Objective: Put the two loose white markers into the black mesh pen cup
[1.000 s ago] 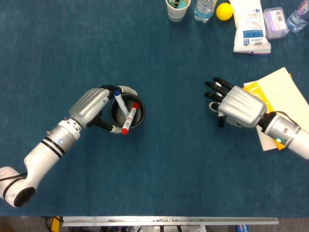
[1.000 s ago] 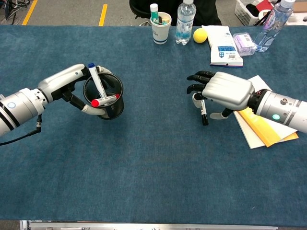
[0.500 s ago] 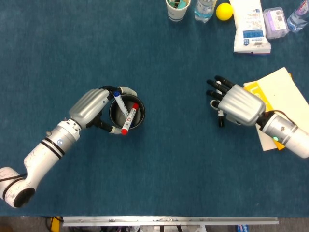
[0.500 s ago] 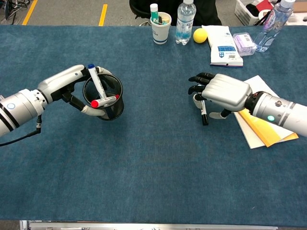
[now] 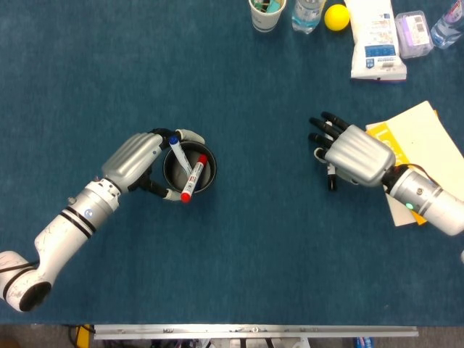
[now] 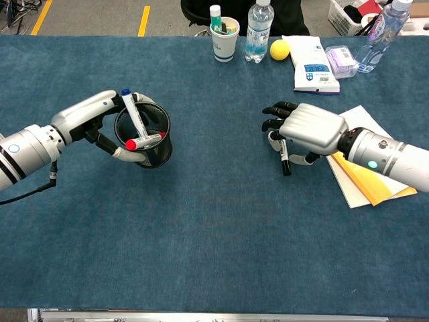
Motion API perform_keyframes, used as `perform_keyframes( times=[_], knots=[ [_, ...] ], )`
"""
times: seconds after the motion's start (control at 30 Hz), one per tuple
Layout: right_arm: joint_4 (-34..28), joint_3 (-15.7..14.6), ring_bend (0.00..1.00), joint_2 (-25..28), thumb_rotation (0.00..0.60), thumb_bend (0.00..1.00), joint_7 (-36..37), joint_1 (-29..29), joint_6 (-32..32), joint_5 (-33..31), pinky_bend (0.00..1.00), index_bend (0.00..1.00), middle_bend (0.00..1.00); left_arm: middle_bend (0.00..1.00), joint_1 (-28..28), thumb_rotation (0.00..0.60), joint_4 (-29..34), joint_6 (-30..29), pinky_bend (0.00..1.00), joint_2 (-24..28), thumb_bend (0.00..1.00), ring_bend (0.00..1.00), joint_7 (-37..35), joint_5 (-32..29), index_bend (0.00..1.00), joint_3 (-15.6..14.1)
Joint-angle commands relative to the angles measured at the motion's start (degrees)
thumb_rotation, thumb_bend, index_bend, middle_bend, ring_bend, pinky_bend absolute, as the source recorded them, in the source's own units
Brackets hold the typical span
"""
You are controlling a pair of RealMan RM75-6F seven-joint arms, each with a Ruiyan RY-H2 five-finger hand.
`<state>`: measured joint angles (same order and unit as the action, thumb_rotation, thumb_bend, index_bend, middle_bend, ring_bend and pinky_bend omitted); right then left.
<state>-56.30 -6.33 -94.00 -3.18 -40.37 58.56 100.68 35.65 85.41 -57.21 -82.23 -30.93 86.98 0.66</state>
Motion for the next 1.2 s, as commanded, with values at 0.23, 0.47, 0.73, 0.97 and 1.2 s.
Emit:
perform_keyframes(
  times=[0.23, 0.47, 0.73, 0.97, 1.2],
  knots=[
    [0.3, -0.2, 0.06, -0.4, 0.600, 0.27, 0.1, 0.0, -0.1, -0.3, 0.10, 0.51, 0.24, 0.41, 0.0, 0.600, 0.0, -0.2, 0.23, 0.0, 0.14, 0.32, -0.2, 0.2, 0.25, 0.0],
    [0.7, -0.2, 0.06, -0.7, 0.600, 0.27, 0.1, -0.1, -0.3, -0.6, 0.10, 0.53, 0.24, 0.41, -0.1, 0.600, 0.0, -0.2, 0.23, 0.0, 0.14, 0.32, -0.3, 0.2, 0.25, -0.1],
    [0.9, -0.1, 0.06, -1.0, 0.600, 0.28, 0.2, 0.1, 0.0, -1.0, 0.10, 0.56, 0.24, 0.41, 0.1, 0.600, -0.1, 0.1, 0.23, 0.1, 0.14, 0.31, -0.4, 0.4, 0.24, -0.3],
    [-0.3, 0.5, 0.06, -0.5, 0.600, 0.28, 1.2, 0.3, 1.0, -1.7, 0.10, 0.59, 0.25, 0.41, 0.3, 0.600, -0.4, 0.0, 0.23, -0.1, 0.14, 0.31, -0.9, 0.6, 0.24, -0.2],
    [-7.6, 2.8, 0.07, 2.8, 0.600, 0.28, 4.7, 0.7, 1.9, -4.6, 0.10, 0.59, 0.26, 0.41, 0.3, 0.600, -0.6, 0.0, 0.23, 0.1, 0.14, 0.31, -1.1, 0.2, 0.24, 0.1]
  ],
)
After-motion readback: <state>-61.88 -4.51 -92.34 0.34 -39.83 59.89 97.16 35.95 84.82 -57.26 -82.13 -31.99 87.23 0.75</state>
